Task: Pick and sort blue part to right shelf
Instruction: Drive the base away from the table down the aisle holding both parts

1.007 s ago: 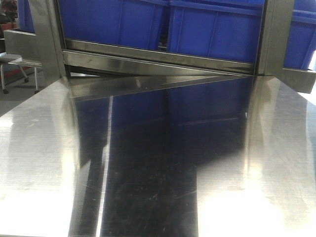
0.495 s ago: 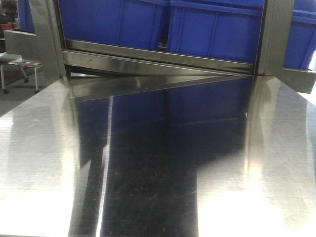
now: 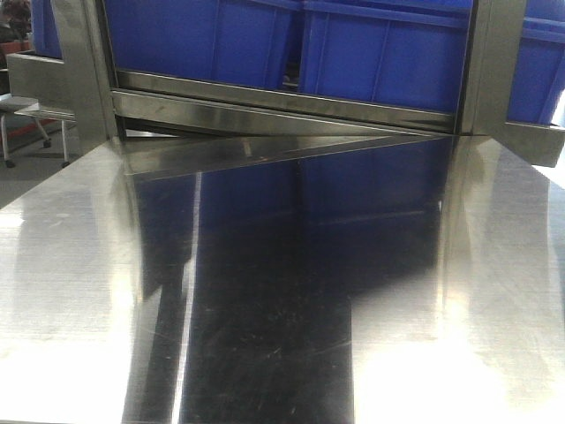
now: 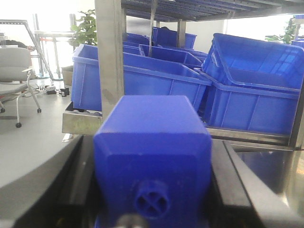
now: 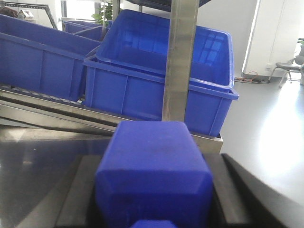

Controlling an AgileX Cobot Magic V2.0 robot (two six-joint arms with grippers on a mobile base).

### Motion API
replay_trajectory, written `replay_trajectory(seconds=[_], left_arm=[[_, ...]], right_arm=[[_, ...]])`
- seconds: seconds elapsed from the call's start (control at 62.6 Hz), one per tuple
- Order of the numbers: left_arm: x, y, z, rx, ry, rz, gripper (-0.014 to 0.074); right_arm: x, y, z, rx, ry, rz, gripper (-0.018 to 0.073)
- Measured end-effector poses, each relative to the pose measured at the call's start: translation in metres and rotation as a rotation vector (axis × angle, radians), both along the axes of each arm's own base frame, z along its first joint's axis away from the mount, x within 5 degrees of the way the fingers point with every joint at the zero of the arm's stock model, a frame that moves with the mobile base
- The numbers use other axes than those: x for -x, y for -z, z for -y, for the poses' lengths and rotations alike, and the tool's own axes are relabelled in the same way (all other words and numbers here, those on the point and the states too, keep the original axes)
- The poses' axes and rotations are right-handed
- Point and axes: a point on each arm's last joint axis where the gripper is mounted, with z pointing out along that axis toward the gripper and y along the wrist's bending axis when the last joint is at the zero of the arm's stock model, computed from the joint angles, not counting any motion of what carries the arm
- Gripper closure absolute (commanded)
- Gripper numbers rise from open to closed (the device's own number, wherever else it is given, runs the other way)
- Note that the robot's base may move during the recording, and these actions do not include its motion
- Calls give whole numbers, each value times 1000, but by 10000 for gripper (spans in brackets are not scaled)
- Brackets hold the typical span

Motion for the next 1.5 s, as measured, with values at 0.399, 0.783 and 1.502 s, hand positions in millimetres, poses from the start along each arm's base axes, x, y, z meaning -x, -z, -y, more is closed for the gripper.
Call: replay_trajectory(seconds=[0.399,0.783,1.502], left_arm=[[0,0,0,0,0,0,263],[0,0,0,0,0,0,263],[0,0,0,0,0,0,263]], right_arm=[[0,0,0,0,0,0,137],[0,0,0,0,0,0,137],[0,0,0,0,0,-1,137]])
